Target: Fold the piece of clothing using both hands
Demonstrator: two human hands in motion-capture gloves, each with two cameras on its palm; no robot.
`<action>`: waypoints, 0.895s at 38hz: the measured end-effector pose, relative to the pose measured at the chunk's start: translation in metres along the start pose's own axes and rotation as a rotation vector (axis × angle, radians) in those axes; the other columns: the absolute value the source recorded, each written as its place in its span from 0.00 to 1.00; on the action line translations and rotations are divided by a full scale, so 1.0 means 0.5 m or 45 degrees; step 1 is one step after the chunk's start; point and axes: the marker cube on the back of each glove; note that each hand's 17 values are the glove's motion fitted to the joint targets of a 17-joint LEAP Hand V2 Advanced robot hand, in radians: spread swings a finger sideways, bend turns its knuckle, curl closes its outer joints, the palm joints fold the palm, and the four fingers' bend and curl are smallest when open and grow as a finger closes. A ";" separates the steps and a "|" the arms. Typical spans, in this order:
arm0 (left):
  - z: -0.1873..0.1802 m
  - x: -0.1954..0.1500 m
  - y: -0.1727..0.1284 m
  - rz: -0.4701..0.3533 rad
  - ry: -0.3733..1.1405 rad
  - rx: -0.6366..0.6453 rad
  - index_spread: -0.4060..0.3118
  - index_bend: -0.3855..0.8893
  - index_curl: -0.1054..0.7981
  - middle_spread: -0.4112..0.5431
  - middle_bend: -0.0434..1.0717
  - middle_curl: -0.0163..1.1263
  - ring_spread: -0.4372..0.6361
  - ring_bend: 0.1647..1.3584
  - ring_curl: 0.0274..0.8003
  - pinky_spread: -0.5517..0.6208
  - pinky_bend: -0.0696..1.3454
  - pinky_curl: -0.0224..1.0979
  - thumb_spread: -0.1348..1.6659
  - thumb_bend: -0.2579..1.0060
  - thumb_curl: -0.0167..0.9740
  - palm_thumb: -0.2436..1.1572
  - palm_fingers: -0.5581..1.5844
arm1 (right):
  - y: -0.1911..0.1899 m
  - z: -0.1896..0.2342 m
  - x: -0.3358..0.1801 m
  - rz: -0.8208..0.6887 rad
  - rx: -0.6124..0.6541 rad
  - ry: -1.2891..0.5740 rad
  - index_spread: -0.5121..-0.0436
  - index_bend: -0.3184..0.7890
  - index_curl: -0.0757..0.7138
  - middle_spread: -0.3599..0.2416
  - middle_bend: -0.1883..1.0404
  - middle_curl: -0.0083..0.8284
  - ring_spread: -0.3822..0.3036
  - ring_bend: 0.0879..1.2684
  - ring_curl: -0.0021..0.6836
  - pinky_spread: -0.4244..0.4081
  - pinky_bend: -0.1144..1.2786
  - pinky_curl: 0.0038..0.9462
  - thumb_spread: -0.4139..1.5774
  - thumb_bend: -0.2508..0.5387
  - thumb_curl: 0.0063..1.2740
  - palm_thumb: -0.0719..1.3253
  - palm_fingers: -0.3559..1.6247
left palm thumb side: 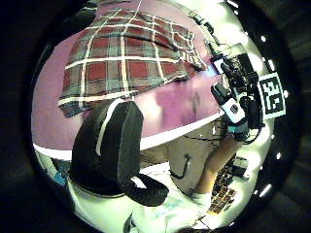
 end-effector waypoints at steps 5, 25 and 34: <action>0.036 -0.009 -0.007 -0.041 -0.027 -0.061 0.42 0.41 0.42 0.45 0.19 0.27 0.46 0.38 0.38 0.68 0.34 0.34 0.75 0.19 0.22 0.31 0.48 | 0.035 -0.013 0.001 0.042 -0.049 0.031 0.32 0.42 0.46 0.57 0.32 0.39 0.76 0.12 0.32 0.82 0.29 0.31 0.84 0.33 0.15 0.31 0.28; 0.053 -0.013 0.034 -0.106 -0.214 0.093 0.35 0.49 0.48 0.39 0.19 0.28 0.42 0.35 0.36 0.61 0.33 0.34 0.68 0.23 0.25 0.28 0.54 | -0.021 0.036 -0.029 -0.114 0.132 0.057 0.25 0.58 0.56 0.42 0.35 0.43 0.56 0.09 0.32 0.77 0.17 0.26 0.84 0.37 0.20 0.48 0.35; 0.125 -0.048 -0.024 -0.041 -0.118 0.254 0.19 0.51 0.54 0.19 0.25 0.32 0.20 0.33 0.37 0.39 0.27 0.33 0.74 0.36 0.32 0.53 0.76 | -0.051 0.029 -0.021 -0.247 0.596 0.011 0.32 0.68 0.62 0.23 0.40 0.47 0.27 0.28 0.44 0.62 0.14 0.20 0.86 0.44 0.22 0.59 0.63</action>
